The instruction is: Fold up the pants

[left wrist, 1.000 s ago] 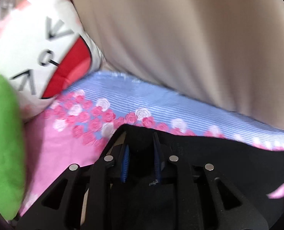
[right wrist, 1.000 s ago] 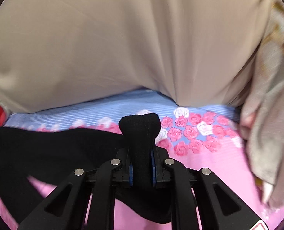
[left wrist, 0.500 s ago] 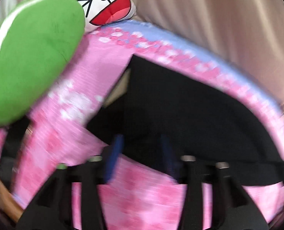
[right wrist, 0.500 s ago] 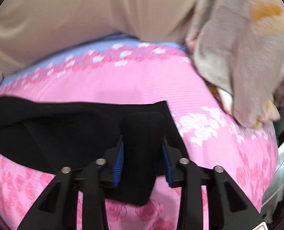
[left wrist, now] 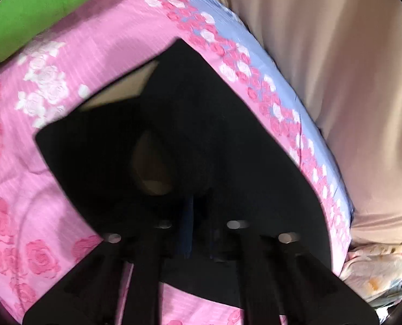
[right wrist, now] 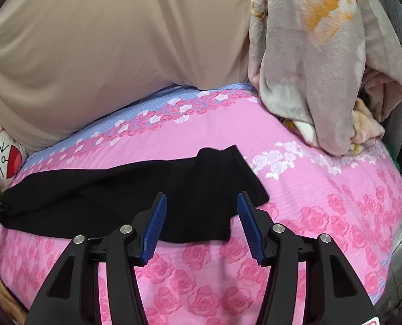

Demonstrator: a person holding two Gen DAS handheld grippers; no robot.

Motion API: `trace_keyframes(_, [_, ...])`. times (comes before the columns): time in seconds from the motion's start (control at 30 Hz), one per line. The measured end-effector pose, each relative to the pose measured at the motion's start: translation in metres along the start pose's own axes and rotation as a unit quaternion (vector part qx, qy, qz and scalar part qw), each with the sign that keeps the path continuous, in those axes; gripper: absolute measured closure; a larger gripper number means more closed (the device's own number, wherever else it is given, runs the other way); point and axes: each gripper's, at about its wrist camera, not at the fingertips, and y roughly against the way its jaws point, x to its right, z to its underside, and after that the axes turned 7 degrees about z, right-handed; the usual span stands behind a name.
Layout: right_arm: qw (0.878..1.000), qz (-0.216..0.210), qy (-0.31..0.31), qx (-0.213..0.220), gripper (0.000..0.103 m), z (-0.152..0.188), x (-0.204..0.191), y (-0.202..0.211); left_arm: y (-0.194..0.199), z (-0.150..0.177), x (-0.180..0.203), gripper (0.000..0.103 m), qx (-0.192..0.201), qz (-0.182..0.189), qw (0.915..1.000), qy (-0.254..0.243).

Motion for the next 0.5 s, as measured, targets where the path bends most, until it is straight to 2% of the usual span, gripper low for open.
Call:
trace_keyframes(0.1, [1.0, -0.009, -0.011, 0.006, 0.05, 0.006, -0.004, 0.007, 0.052, 0.005, 0.003, 0.096, 0.029, 0.01, 0.9992, -0.026])
trace_keyframes(0.13, [1.0, -0.013, -0.011, 0.006, 0.05, 0.008, -0.006, 0.009, 0.06, 0.007, 0.001, 0.096, 0.027, 0.005, 0.9992, -0.03])
trace_keyframes(0.17, [1.0, -0.015, -0.01, 0.004, 0.049, 0.014, -0.011, 0.011, 0.065, 0.01, -0.002, 0.096, 0.025, -0.017, 0.9987, -0.042])
trace_keyframes(0.2, [1.0, -0.015, -0.008, 0.001, 0.046, 0.017, -0.013, 0.01, 0.06, 0.012, -0.008, 0.096, 0.018, -0.051, 0.997, -0.056])
trace_keyframes(0.27, [1.0, -0.01, -0.012, -0.013, 0.045, 0.025, -0.019, 0.002, 0.04, 0.016, -0.024, 0.095, -0.014, -0.075, 0.9956, -0.054])
trace_keyframes(0.33, [0.999, -0.028, -0.034, -0.031, 0.045, 0.027, -0.024, -0.007, 0.026, 0.017, -0.04, 0.095, -0.033, -0.064, 0.9969, -0.031])
trace_keyframes(0.4, [0.996, -0.062, -0.049, -0.042, 0.045, 0.019, -0.036, -0.011, 0.026, 0.016, -0.042, 0.095, -0.025, -0.056, 0.9977, -0.028])
trace_keyframes(0.5, [0.995, -0.074, -0.038, -0.057, 0.045, -0.008, -0.064, -0.025, 0.026, 0.014, -0.039, 0.095, -0.025, -0.054, 0.9977, -0.031])
